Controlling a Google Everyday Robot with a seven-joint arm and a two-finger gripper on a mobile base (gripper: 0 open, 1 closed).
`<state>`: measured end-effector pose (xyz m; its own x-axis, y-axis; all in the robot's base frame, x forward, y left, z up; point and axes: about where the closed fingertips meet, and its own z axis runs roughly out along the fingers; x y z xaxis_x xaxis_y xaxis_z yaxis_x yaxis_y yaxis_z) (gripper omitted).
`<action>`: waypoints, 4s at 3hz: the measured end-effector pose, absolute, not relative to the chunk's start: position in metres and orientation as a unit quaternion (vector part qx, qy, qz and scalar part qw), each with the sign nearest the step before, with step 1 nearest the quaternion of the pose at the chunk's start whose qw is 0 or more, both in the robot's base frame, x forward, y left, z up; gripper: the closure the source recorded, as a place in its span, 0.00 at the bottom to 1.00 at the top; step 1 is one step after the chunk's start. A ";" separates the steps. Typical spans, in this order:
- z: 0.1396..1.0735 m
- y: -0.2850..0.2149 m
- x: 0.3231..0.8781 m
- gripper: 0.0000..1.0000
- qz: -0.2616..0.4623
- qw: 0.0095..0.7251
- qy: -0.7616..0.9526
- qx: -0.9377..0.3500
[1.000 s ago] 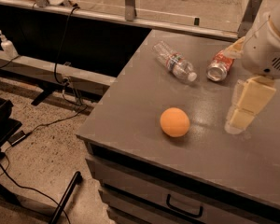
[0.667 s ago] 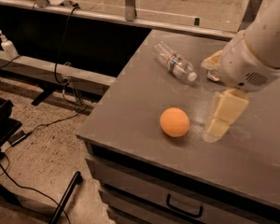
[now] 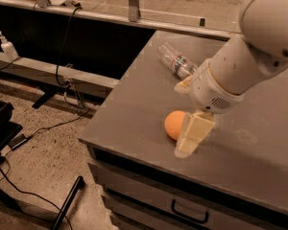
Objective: Move orange near water bottle
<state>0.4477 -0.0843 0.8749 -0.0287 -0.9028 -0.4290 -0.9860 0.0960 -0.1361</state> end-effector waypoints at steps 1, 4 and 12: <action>0.855 -0.072 0.450 0.39 0.102 0.201 0.707 -0.671; 0.853 -0.079 0.458 1.00 0.077 0.198 0.702 -0.679; 0.875 -0.154 0.579 0.00 0.006 0.396 0.723 -0.566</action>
Offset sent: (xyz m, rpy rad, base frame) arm 0.0130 0.0054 -0.0326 -0.0502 -0.0049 0.0045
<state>0.5788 -0.1542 0.8753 -0.0455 -0.8143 -0.5787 -0.8232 0.3588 -0.4401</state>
